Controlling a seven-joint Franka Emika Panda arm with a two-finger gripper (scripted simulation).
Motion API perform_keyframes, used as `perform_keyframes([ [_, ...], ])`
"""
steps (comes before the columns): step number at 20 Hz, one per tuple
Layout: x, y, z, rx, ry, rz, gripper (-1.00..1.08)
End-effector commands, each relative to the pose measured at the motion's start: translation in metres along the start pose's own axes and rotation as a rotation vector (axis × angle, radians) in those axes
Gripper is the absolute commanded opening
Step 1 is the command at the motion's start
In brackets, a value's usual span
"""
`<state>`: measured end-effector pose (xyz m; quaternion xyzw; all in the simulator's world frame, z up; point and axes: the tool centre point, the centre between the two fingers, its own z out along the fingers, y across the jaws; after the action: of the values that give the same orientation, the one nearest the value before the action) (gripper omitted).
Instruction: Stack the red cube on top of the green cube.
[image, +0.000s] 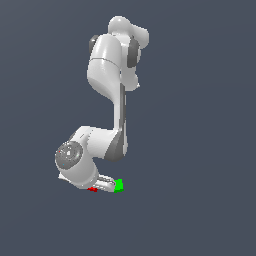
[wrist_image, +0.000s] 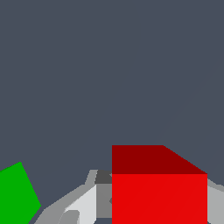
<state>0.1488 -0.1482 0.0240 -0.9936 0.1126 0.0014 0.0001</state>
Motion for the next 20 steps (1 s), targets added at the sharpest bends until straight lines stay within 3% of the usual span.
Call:
perform_keyframes([
  [1, 0.000, 0.000, -0.009, 0.000, 0.002, 0.000, -1.00],
  [12, -0.001, 0.000, -0.078, 0.000, 0.003, 0.000, -1.00],
  [20, 0.001, 0.000, -0.096, 0.000, 0.003, 0.000, -1.00],
])
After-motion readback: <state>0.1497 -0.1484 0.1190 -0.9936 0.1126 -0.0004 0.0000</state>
